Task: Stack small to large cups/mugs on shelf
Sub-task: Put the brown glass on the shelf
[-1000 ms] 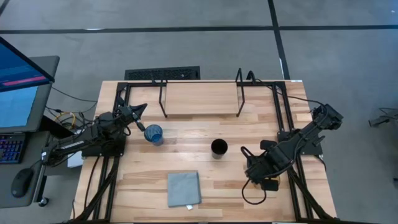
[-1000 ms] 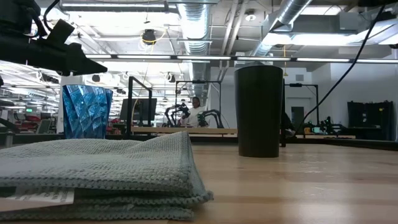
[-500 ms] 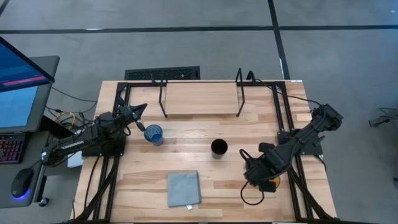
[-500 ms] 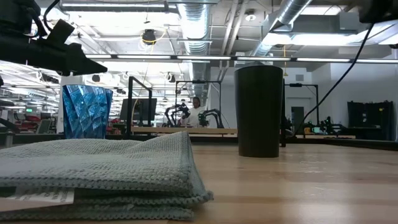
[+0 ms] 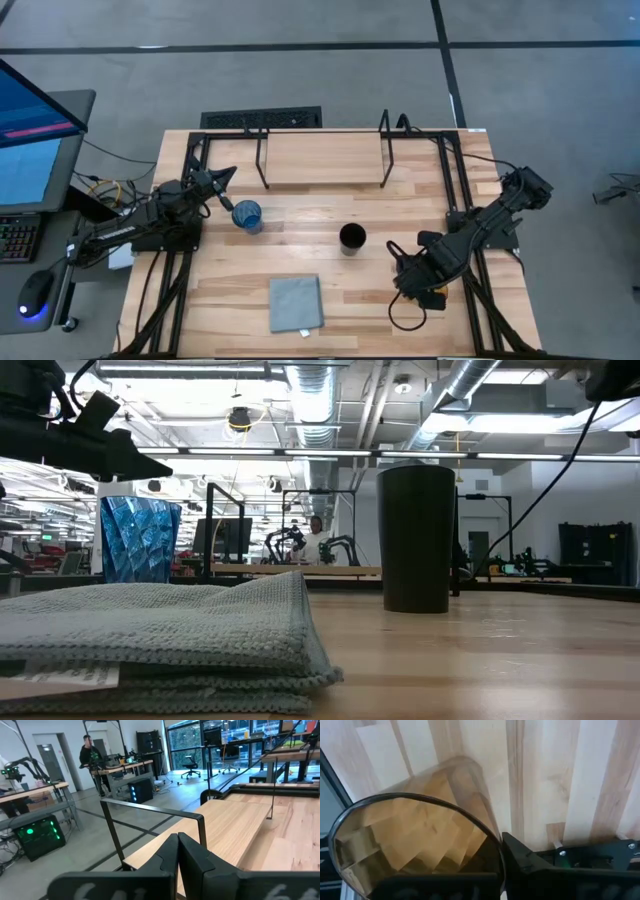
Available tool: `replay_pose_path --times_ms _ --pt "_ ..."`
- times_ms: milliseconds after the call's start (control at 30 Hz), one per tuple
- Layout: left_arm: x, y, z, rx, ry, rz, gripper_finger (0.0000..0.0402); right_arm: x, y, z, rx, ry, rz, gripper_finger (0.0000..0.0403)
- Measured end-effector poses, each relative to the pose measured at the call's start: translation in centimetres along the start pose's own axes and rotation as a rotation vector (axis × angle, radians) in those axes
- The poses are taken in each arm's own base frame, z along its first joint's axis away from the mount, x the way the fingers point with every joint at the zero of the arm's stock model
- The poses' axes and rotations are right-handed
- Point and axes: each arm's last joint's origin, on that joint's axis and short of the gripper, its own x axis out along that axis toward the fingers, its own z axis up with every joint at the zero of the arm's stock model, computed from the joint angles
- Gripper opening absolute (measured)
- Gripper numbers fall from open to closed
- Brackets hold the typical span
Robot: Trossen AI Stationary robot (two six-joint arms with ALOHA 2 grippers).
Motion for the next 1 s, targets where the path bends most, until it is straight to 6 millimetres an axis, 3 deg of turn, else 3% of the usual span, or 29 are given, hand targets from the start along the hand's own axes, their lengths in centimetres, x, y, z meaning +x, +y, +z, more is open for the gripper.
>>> replay_pose_path --times_ms 300,533,1000 --pt "0.0 0.0 0.0 -0.001 0.0 0.0 0.0 -0.2 -0.7 0.0 0.054 0.035 0.017 0.0013" --pt "0.0 0.0 0.0 -0.002 0.0 0.0 0.0 -1.8 -3.4 0.2 0.143 0.009 0.078 0.0011" --pt "0.0 0.0 0.0 -0.059 -0.001 -0.008 0.0 -11.8 -12.0 -0.7 0.389 -0.288 0.271 0.0011"
